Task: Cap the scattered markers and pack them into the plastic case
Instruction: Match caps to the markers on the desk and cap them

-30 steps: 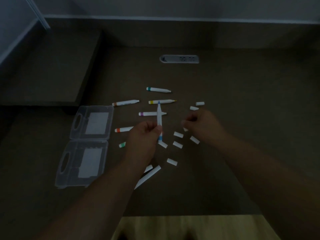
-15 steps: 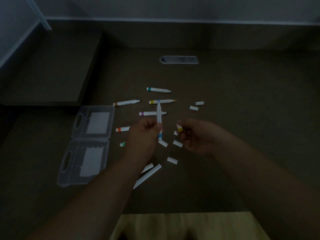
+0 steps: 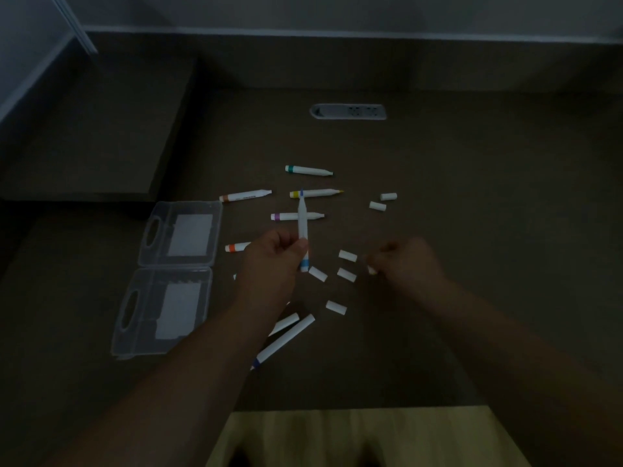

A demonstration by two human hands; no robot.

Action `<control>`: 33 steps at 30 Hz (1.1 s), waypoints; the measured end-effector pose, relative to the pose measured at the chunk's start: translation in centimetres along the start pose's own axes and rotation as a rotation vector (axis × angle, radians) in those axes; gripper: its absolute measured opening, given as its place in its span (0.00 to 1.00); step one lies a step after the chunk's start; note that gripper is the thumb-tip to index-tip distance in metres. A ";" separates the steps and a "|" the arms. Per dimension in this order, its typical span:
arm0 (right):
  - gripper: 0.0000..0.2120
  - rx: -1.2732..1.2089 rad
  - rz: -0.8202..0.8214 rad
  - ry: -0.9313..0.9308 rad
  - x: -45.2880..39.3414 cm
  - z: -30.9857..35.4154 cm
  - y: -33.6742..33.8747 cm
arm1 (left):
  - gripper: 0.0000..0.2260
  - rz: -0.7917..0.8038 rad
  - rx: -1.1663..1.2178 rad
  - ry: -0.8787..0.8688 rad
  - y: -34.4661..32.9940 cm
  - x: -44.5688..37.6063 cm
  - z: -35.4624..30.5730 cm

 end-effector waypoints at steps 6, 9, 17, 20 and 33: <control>0.09 0.510 -0.023 -0.014 -0.6 -2.6 -1.5 | 0.04 0.008 -0.009 0.048 0.3 0.2 1.0; 0.11 0.594 -0.029 0.005 -0.4 -2.6 -1.7 | 0.04 -0.005 -0.006 0.061 0.3 0.2 1.5; 0.12 0.634 -0.040 0.032 -0.7 -2.4 -1.7 | 0.06 -0.008 -0.001 0.072 0.4 -0.1 1.9; 0.11 0.552 -0.051 0.033 -0.8 -2.3 -1.2 | 0.05 -0.007 -0.031 0.070 0.4 -0.2 1.8; 0.16 0.721 -0.272 0.228 -8.4 2.5 3.6 | 0.07 0.019 0.012 0.039 0.3 -1.8 -0.1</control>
Point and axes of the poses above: each hand's wrist, its own x-axis away from the middle knuckle, its own y-axis out of the back of the hand, z = x × y, the point moved 3 cm from there along -x, towards the middle knuckle, and after that the axes turned 12 degrees about z, right-handed, at the moved point
